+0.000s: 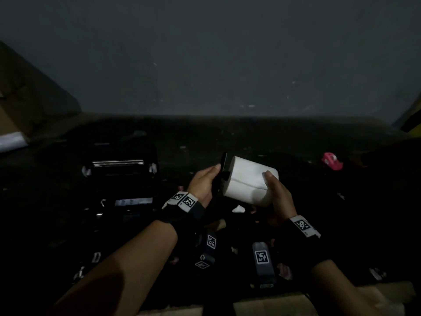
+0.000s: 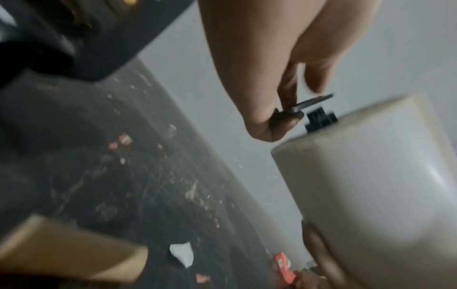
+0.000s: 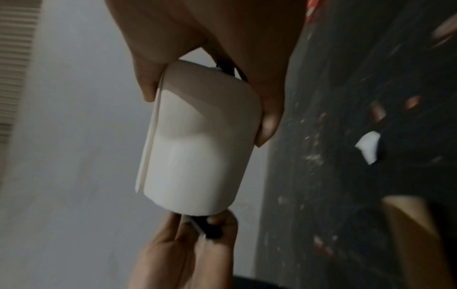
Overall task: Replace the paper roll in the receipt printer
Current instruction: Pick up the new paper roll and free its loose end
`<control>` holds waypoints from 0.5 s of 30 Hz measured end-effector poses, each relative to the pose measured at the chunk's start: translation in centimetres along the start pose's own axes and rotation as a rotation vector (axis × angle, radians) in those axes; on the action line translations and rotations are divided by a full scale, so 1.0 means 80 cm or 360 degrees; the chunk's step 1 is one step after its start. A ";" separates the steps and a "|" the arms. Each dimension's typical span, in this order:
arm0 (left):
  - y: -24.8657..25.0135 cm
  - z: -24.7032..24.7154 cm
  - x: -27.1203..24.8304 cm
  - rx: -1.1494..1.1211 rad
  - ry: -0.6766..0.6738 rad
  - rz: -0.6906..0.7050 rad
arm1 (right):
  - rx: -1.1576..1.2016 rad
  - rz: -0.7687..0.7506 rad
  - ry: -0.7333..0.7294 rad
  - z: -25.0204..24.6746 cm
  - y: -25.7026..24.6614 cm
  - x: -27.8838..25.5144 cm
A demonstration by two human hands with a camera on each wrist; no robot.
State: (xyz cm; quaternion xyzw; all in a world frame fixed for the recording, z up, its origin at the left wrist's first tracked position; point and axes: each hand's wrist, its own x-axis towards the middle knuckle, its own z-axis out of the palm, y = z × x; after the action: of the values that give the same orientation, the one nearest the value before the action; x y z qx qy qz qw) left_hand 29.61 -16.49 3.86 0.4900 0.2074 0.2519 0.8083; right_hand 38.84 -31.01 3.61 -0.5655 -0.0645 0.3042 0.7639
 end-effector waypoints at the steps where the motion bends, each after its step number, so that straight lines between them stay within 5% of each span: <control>1: 0.009 -0.004 -0.005 0.0001 -0.0020 0.0036 | 0.0016 -0.0035 -0.0016 0.012 -0.002 -0.007; 6: 0.041 -0.027 -0.025 0.0170 -0.0033 0.0218 | 0.0076 -0.0193 -0.0070 0.064 -0.005 -0.035; 15: 0.083 -0.091 -0.048 0.1345 0.0022 0.0606 | -0.0023 -0.0404 -0.0010 0.120 0.008 -0.072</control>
State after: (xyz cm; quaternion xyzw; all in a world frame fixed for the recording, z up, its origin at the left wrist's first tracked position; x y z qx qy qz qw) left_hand 20.99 -11.21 7.00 0.8041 0.2036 0.2925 0.4757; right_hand 29.73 -26.08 7.79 -0.5575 -0.1400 0.2064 0.7918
